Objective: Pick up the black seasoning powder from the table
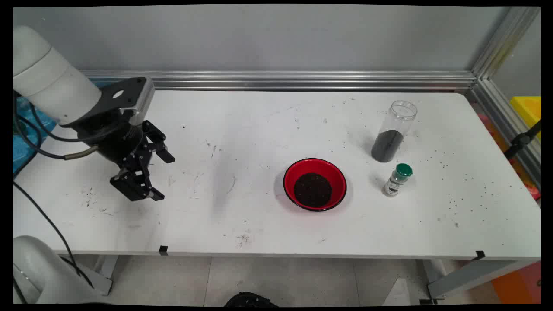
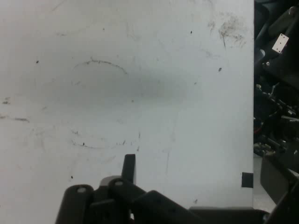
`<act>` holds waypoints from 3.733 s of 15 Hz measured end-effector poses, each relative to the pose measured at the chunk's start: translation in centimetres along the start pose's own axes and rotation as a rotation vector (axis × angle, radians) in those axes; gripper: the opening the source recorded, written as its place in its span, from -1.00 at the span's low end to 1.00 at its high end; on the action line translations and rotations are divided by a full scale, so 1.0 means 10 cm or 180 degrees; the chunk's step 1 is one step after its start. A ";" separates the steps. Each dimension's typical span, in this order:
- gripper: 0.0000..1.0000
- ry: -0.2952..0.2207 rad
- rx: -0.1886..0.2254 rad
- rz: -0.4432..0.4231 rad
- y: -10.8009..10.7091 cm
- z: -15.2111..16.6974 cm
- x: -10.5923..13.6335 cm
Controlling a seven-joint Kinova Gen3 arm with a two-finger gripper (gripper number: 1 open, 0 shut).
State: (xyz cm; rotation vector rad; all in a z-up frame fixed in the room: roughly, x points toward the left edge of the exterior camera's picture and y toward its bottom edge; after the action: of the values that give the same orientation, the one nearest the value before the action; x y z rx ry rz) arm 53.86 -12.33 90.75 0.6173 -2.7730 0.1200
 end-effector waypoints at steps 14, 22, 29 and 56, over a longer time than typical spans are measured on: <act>1.00 0.0091 0.0074 -0.0098 -0.10 0.10 0.17; 1.00 0.0326 0.0177 -0.0153 -0.35 0.37 0.53; 1.00 0.0503 0.0234 -0.0222 -0.54 0.62 0.85; 1.00 0.1321 0.0240 -0.0275 -1.36 1.68 2.23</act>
State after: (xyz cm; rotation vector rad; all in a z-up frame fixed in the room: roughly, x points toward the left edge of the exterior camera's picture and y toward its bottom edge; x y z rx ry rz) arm 35.89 -35.96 81.80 0.6463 -2.3474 0.2990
